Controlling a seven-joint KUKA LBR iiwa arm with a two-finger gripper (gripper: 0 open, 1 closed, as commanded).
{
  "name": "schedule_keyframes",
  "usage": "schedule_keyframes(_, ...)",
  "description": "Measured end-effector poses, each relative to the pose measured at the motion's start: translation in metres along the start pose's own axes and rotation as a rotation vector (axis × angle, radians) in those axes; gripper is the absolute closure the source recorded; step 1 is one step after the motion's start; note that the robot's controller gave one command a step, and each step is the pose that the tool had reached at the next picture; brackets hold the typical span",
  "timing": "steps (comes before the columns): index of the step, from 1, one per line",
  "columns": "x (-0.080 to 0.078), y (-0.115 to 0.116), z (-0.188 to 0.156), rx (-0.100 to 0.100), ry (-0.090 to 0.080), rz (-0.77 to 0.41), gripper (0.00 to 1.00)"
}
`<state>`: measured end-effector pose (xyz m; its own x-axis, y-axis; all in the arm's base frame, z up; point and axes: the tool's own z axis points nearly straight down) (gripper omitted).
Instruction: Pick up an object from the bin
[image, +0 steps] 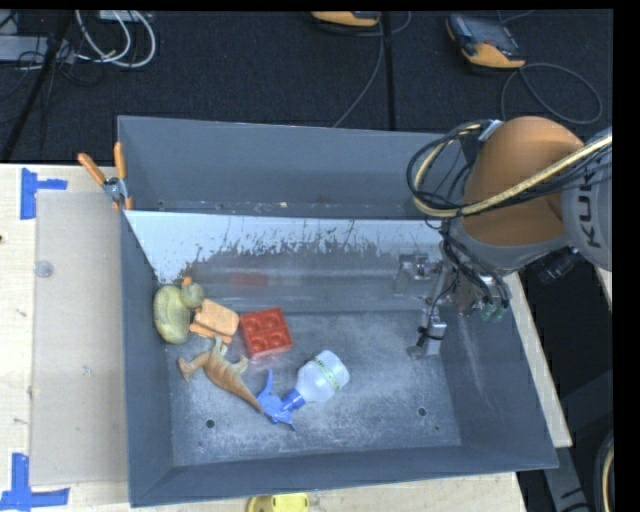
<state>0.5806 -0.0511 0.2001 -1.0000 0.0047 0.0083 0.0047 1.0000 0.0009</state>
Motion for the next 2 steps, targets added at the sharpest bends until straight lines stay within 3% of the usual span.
schedule_keyframes(1,-0.001,0.0,-0.005,0.001,-0.007,-0.001,0.0)
schedule_keyframes(2,0.012,0.043,0.028,0.002,-0.009,-0.03,0.0)
